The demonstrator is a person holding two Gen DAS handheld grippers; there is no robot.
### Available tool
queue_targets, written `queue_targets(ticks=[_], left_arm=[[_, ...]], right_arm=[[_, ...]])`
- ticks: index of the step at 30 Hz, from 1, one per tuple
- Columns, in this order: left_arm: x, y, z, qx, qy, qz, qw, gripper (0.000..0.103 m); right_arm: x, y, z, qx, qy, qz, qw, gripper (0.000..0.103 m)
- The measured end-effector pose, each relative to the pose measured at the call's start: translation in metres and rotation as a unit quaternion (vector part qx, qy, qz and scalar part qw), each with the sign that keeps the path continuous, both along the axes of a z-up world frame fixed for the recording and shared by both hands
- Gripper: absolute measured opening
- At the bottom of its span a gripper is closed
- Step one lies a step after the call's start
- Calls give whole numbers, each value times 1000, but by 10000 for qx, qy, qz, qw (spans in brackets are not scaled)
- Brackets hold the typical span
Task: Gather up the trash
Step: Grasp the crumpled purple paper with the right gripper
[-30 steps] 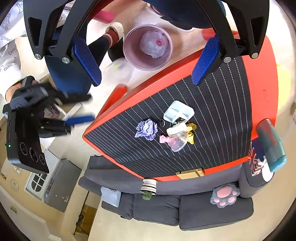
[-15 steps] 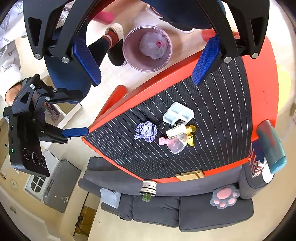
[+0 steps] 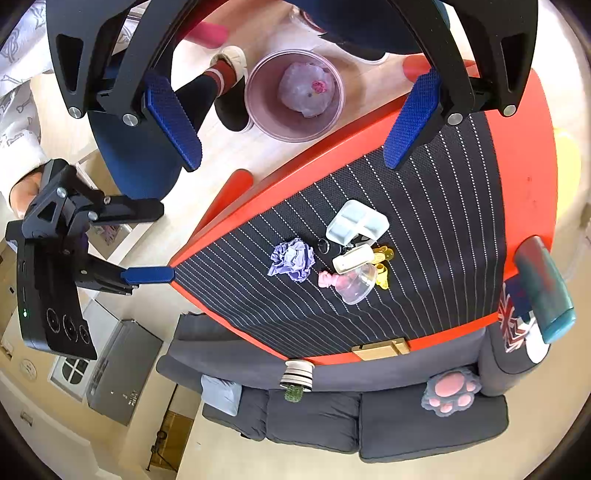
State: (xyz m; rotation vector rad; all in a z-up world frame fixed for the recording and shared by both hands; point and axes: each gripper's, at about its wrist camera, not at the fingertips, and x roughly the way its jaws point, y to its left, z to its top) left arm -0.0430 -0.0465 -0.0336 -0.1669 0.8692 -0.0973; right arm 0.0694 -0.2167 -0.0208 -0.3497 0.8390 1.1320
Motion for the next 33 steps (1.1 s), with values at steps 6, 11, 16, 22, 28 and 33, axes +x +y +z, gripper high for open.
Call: queue_targets(ticks=[6, 11, 16, 22, 28, 33], left_arm=[[8, 9, 3, -15, -8, 56, 10000, 95], [13, 15, 4, -5, -13, 92, 10000, 95], [17, 20, 4, -13, -2, 125, 9999, 95], [20, 24, 3, -33, 5, 162, 9999, 95], [21, 27, 0, -44, 33, 195, 9998, 95], [23, 30, -2, -61, 51, 227, 9997, 95]], right_arm=[[13, 8, 8, -28, -76, 20, 10000, 98], [26, 22, 9, -170, -155, 144, 9996, 98], [41, 40, 2, -431, -240, 272, 9984, 98], [57, 61, -11, -680, -265, 447, 9963, 98], [71, 84, -28, -948, -234, 675, 9929, 98], [78, 98, -41, -1106, -185, 842, 9901, 98]])
